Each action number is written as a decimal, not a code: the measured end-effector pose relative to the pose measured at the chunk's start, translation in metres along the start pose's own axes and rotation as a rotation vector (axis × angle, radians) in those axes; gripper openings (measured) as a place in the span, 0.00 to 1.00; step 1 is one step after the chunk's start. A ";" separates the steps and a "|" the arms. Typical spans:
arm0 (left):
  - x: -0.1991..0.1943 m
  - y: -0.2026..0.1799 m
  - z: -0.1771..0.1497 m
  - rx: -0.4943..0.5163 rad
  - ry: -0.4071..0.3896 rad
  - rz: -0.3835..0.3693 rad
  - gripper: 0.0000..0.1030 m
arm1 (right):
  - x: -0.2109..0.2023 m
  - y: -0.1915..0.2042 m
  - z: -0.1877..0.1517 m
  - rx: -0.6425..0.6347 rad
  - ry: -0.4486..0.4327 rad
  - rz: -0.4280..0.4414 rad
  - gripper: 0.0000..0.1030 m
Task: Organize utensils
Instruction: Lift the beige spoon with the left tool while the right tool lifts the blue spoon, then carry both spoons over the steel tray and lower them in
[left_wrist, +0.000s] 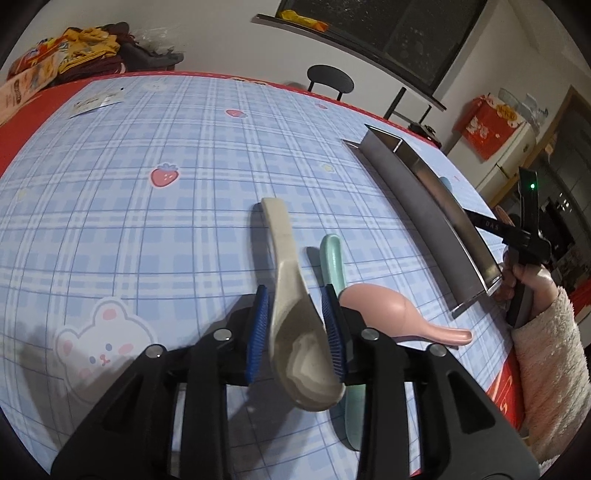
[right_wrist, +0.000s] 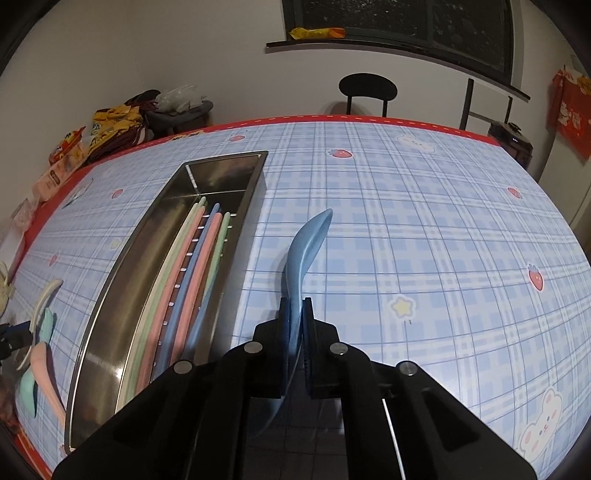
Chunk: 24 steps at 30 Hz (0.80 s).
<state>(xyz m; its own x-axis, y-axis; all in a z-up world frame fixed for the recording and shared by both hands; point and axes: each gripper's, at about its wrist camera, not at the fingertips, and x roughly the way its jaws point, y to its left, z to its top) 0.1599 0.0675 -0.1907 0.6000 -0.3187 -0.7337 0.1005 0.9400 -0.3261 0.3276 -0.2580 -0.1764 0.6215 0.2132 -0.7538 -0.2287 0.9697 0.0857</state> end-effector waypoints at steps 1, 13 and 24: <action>0.001 0.000 0.002 0.001 0.003 -0.001 0.31 | 0.000 -0.001 0.000 0.004 0.000 -0.002 0.07; 0.017 0.006 0.024 -0.052 0.053 -0.033 0.19 | 0.003 -0.006 0.000 0.019 0.006 0.002 0.07; 0.030 -0.005 0.033 -0.035 0.054 0.008 0.11 | 0.002 -0.008 0.001 0.031 -0.001 0.013 0.07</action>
<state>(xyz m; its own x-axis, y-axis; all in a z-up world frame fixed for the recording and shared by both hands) 0.2031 0.0569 -0.1915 0.5565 -0.3187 -0.7673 0.0680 0.9379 -0.3403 0.3313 -0.2650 -0.1777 0.6197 0.2261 -0.7516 -0.2135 0.9701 0.1157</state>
